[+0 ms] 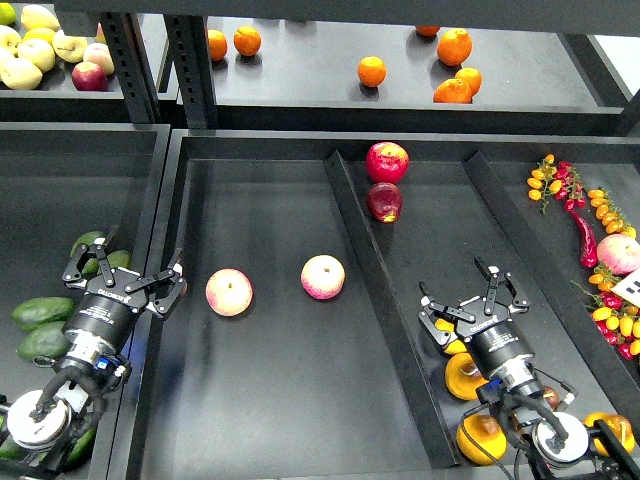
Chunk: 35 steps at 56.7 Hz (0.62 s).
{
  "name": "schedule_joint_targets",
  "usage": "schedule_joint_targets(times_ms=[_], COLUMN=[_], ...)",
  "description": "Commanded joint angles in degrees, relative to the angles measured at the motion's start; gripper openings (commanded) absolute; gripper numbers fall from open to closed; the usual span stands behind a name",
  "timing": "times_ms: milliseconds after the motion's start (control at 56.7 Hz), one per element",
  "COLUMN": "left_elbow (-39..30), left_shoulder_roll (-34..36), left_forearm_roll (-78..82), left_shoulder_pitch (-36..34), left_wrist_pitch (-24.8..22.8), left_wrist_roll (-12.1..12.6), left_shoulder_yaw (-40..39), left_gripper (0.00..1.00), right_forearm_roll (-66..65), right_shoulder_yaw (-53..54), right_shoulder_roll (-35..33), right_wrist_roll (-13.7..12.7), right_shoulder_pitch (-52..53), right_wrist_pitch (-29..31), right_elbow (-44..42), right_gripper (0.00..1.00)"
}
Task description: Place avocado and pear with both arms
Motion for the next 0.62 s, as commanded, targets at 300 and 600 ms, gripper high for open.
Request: schedule_joint_targets(times_ms=[300, 600], left_elbow=[-2.32, -2.40], left_shoulder_roll=[0.00, 0.00], left_forearm_roll=[0.08, 0.08], left_shoulder_pitch=[3.07, 3.07], left_wrist_pitch=[0.00, 0.00], left_wrist_roll=[0.12, 0.12], left_shoulder_yaw=[1.94, 2.02], left_gripper=[1.00, 1.00], right_forearm_roll=[0.00, 0.00], right_shoulder_yaw=[-1.15, -1.07], right_shoulder_roll=[0.00, 0.00], right_wrist_roll=[-0.53, -0.61], right_shoulder_pitch=[-0.44, -0.44], right_wrist_pitch=[0.00, 0.00], right_elbow=[0.57, 0.13], right_gripper=[1.00, 1.00])
